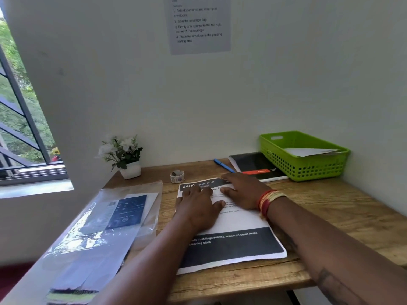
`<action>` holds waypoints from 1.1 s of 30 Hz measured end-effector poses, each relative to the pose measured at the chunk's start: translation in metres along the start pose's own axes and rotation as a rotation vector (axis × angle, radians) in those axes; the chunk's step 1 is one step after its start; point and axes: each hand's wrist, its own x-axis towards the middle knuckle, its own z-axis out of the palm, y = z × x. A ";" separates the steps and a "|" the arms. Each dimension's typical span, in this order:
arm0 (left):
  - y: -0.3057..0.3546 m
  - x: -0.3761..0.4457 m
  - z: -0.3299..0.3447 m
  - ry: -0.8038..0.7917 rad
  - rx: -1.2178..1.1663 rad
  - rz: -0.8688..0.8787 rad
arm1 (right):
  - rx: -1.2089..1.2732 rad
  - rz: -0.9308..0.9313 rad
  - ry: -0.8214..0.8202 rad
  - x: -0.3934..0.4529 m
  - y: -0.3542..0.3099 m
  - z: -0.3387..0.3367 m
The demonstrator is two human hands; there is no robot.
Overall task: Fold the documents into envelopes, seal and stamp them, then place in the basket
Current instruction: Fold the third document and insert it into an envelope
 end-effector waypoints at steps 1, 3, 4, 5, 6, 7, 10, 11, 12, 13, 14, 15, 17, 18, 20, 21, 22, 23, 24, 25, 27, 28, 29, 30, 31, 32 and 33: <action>0.000 -0.001 -0.001 -0.010 -0.013 0.010 | -0.009 -0.002 0.037 0.000 -0.001 -0.002; 0.000 -0.001 -0.005 -0.040 -0.045 0.045 | -0.010 -0.007 0.082 -0.001 -0.004 -0.007; -0.001 -0.002 -0.008 -0.070 -0.062 0.073 | -0.002 -0.007 0.081 -0.002 -0.005 -0.009; -0.002 -0.002 -0.013 -0.113 -0.078 0.104 | 0.022 -0.003 0.074 -0.004 -0.006 -0.010; -0.003 -0.002 -0.018 -0.164 -0.088 0.135 | 0.062 0.004 0.066 -0.006 -0.006 -0.012; -0.003 -0.003 -0.023 -0.219 -0.090 0.163 | 0.112 0.014 0.061 -0.008 -0.005 -0.014; -0.001 -0.004 -0.037 -0.317 -0.074 0.207 | 0.271 0.078 0.091 -0.017 0.003 -0.023; 0.000 -0.004 -0.040 -0.321 -0.075 0.211 | 0.312 0.101 0.108 -0.019 0.007 -0.025; 0.002 -0.003 -0.041 -0.317 -0.089 0.215 | 0.321 0.118 0.121 -0.022 0.011 -0.028; 0.004 -0.002 -0.041 -0.310 -0.108 0.214 | 0.310 0.129 0.130 -0.024 0.015 -0.031; 0.006 0.000 -0.039 -0.292 -0.134 0.216 | 0.298 0.141 0.133 -0.025 0.019 -0.033; 0.007 0.002 -0.035 -0.272 -0.154 0.224 | 0.295 0.150 0.135 -0.026 0.022 -0.034; 0.010 0.005 -0.029 -0.253 -0.178 0.279 | 0.332 0.165 0.142 -0.026 0.028 -0.037; 0.010 0.007 -0.026 -0.264 -0.175 0.321 | 0.361 0.173 0.142 -0.026 0.030 -0.039; 0.010 0.012 -0.025 -0.313 -0.147 0.383 | 0.429 0.193 0.121 -0.028 0.035 -0.043; 0.010 0.015 -0.027 -0.347 -0.132 0.404 | 0.457 0.210 0.107 -0.028 0.037 -0.044; 0.009 0.019 -0.029 -0.378 -0.116 0.422 | 0.479 0.233 0.098 -0.028 0.039 -0.044; 0.009 0.022 -0.031 -0.405 -0.102 0.431 | 0.499 0.254 0.096 -0.027 0.041 -0.045; 0.009 0.025 -0.032 -0.420 -0.093 0.436 | 0.520 0.275 0.095 -0.027 0.043 -0.045; 0.011 0.027 -0.030 -0.416 -0.087 0.438 | 0.543 0.282 0.094 -0.026 0.046 -0.045; 0.019 0.026 -0.022 -0.374 -0.092 0.462 | 0.541 0.266 0.088 -0.024 0.053 -0.049; 0.023 0.025 -0.016 -0.341 -0.101 0.484 | 0.527 0.254 0.074 -0.024 0.055 -0.051; 0.027 0.024 -0.010 -0.302 -0.113 0.504 | 0.523 0.246 0.055 -0.023 0.059 -0.052; 0.029 0.024 -0.006 -0.266 -0.118 0.518 | 0.525 0.252 0.049 -0.023 0.061 -0.052; 0.031 0.025 -0.004 -0.237 -0.112 0.522 | 0.522 0.267 0.053 -0.023 0.064 -0.052; 0.031 0.027 -0.004 -0.207 -0.083 0.518 | 0.523 0.283 0.067 -0.024 0.065 -0.052; 0.031 0.030 -0.004 -0.163 -0.041 0.503 | 0.528 0.296 0.087 -0.023 0.067 -0.052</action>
